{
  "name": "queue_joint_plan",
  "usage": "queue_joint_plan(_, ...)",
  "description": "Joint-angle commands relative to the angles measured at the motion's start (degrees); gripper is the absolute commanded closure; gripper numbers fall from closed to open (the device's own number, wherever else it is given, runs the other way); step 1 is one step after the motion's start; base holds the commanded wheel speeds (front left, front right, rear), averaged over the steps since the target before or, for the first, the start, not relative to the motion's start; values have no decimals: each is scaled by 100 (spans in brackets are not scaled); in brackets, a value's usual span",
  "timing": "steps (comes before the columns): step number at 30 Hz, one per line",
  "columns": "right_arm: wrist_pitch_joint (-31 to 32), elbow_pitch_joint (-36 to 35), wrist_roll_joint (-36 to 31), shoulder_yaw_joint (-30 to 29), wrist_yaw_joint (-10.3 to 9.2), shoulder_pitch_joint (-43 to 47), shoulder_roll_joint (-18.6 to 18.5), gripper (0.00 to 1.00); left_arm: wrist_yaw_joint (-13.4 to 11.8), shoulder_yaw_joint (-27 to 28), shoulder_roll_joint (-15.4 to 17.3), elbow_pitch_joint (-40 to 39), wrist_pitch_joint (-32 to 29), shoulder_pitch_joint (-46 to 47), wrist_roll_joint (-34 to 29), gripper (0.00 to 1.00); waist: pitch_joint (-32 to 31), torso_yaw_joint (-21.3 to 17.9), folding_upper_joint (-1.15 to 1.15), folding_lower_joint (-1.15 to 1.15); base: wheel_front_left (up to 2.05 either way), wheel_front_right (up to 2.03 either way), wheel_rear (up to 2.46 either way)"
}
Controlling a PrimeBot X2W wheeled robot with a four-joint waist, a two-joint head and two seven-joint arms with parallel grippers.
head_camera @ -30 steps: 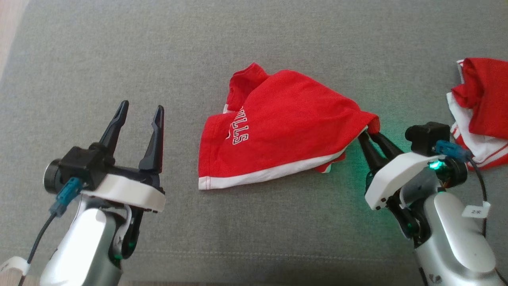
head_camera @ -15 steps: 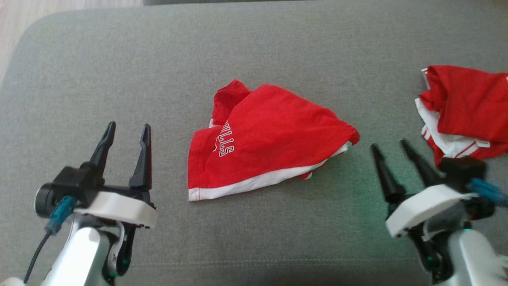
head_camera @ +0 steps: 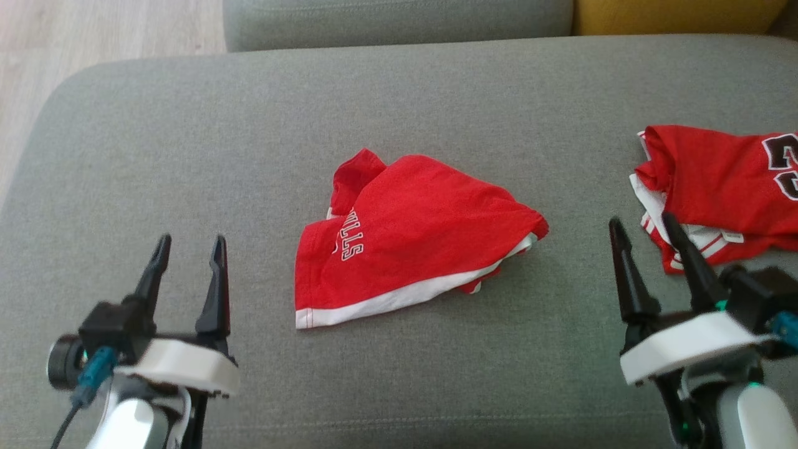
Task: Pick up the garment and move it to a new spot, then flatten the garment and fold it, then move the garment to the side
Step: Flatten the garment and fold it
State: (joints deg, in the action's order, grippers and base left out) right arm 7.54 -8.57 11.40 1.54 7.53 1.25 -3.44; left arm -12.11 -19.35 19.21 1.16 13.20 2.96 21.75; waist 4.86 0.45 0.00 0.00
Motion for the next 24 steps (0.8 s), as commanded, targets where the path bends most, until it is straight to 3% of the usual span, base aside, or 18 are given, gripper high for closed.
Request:
queue_joint_plan(1,-44,-249,-55,149,-4,-29,4,0,-49,257,159,-223,-14,109,-29,0,-53,0,0,0,0,0,0)
queue_joint_plan(18,-8,-276,-133,123,-4,66,42,0,-103,191,195,-277,-110,26,20,0,-91,25,0,0,0,0,0)
queue_joint_plan(24,16,-294,-128,126,-4,-6,47,0,92,-16,131,-125,-323,263,100,0,66,35,0,0,0,0,0)
